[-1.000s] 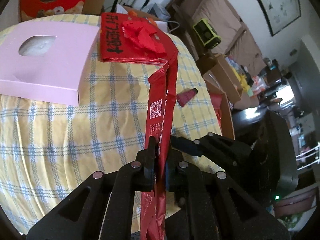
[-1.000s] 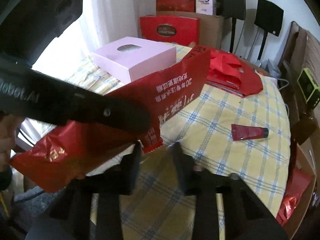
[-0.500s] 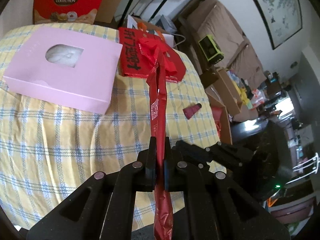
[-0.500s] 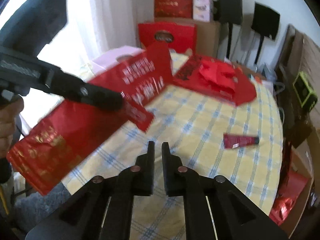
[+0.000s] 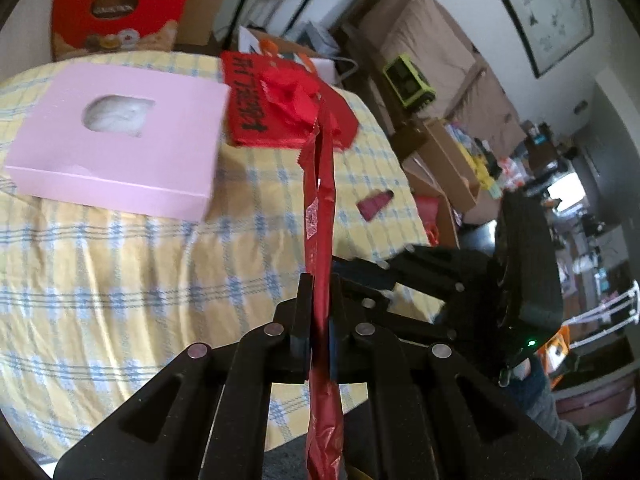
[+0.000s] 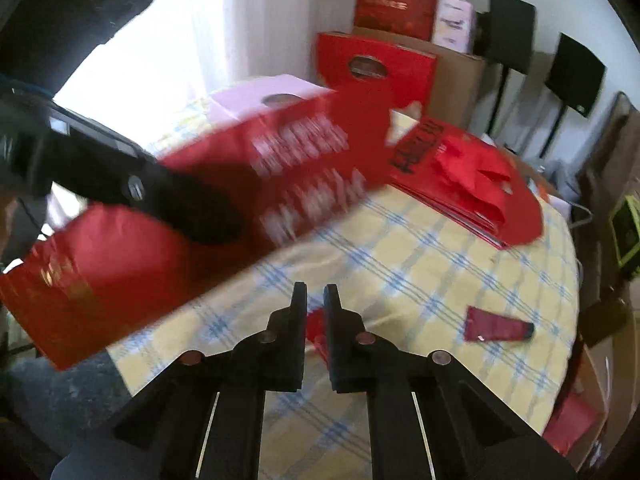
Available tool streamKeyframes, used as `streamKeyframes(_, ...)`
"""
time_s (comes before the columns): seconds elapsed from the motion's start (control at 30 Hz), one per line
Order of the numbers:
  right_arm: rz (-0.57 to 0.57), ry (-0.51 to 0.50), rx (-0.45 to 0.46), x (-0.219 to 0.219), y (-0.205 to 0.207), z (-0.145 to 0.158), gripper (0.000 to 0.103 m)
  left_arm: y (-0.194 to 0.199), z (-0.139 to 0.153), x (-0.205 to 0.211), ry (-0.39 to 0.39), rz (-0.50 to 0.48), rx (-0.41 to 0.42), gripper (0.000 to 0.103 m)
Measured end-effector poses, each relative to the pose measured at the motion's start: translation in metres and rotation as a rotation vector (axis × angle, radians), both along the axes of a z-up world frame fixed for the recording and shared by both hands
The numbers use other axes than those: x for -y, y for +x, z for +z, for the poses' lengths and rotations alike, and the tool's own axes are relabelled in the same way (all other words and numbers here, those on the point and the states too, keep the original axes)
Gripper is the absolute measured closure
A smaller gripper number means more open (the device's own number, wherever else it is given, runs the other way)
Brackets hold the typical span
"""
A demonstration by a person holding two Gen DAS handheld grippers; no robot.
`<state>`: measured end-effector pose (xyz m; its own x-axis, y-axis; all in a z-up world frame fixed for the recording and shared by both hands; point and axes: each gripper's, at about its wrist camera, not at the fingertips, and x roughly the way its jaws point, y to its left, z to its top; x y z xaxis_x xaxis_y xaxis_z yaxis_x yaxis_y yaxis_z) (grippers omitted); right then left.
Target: Organize objects
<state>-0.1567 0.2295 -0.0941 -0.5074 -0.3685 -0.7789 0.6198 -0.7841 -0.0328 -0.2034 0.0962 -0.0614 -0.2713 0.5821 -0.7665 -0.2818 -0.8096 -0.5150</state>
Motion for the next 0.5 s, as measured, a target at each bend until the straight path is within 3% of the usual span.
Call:
streamKeyframes(0.07,-0.043,-0.016,0.006,-0.008,0.002,0.002,0.094,0.0,0.005,0.008,-0.004,0.038,-0.023,0.097)
streamKeyframes(0.23,-0.006,0.016,-0.015,-0.014,0.023,0.002,0.067,-0.003,0.013,0.025,0.007,0.122,-0.064,0.098)
streamKeyframes(0.33,-0.02,0.051,-0.011,-0.013,0.018,-0.01,0.065,-0.005,0.016,0.029,-0.022,0.182,-0.101,0.098)
streamKeyframes(0.4,-0.046,0.017,-0.029,-0.014,0.012,-0.012,0.057,-0.006,0.019,0.03,-0.017,0.2,-0.12,0.098)
streamKeyframes(0.47,-0.062,-0.012,-0.018,-0.016,0.005,-0.015,0.058,-0.005,0.021,0.033,-0.023,0.22,-0.139,0.098)
streamKeyframes(0.5,-0.07,-0.025,-0.009,-0.016,0.002,-0.016,0.067,-0.005,0.022,0.035,-0.029,0.234,-0.146,0.098)
